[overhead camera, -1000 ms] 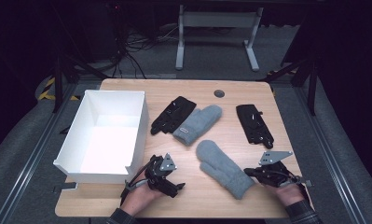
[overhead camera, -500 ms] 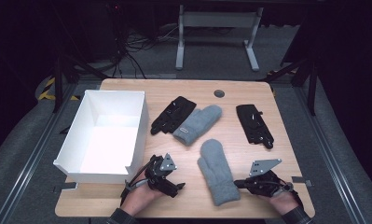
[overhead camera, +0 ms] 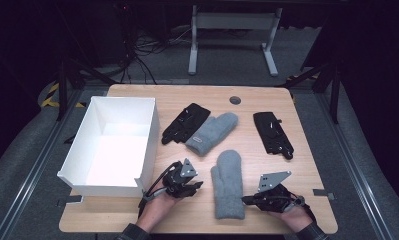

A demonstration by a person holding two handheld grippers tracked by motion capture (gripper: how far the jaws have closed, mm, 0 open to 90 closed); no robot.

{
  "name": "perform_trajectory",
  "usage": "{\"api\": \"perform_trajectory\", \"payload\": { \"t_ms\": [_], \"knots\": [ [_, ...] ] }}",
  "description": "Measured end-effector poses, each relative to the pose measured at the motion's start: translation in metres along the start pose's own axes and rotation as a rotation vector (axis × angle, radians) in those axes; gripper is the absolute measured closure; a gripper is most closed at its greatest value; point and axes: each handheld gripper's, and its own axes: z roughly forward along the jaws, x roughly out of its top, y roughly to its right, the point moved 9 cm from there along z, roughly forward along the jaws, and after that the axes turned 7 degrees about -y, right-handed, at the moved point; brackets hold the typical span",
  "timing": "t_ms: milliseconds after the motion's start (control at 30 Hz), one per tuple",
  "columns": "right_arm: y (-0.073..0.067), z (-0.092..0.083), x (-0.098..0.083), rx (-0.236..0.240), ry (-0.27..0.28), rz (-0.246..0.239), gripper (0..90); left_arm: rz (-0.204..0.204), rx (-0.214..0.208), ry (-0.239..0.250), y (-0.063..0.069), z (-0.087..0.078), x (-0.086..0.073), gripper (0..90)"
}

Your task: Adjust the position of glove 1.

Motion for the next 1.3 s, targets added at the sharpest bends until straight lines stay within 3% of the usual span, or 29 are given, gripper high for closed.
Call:
{"api": "perform_trajectory", "payload": {
  "t_ms": [67, 200, 367, 567, 800, 1067, 1200, 1300],
  "knots": [
    [-0.001, 0.001, 0.002, 0.004, -0.001, -0.009, 90.0, -0.007, -0.022, -0.012, 0.003, 0.007, 0.008, 78.9],
    [-0.002, 0.005, 0.007, 0.009, 0.005, -0.014, 90.0, 0.000, -0.047, -0.036, 0.008, 0.014, 0.019, 88.0],
    [-0.005, 0.012, 0.014, 0.019, 0.009, -0.020, 90.0, 0.005, -0.052, -0.046, 0.010, 0.023, 0.026, 89.5],
    [-0.010, 0.022, 0.023, 0.040, 0.013, -0.035, 90.0, -0.019, -0.065, -0.026, 0.006, 0.025, 0.033, 89.5],
    [-0.019, 0.030, 0.031, 0.066, 0.016, -0.062, 90.0, 0.000, -0.068, -0.035, 0.009, 0.028, 0.039, 89.3],
    [-0.025, 0.038, 0.035, 0.083, 0.008, -0.079, 90.0, 0.027, -0.056, -0.036, 0.011, 0.030, 0.043, 85.1],
    [-0.022, 0.030, 0.030, 0.068, 0.019, -0.067, 84.2, 0.017, -0.048, -0.024, 0.007, 0.026, 0.042, 74.9],
    [-0.016, 0.021, 0.025, 0.039, 0.038, -0.045, 77.0, 0.037, -0.027, -0.019, 0.003, 0.022, 0.041, 62.8]
  ]
}}
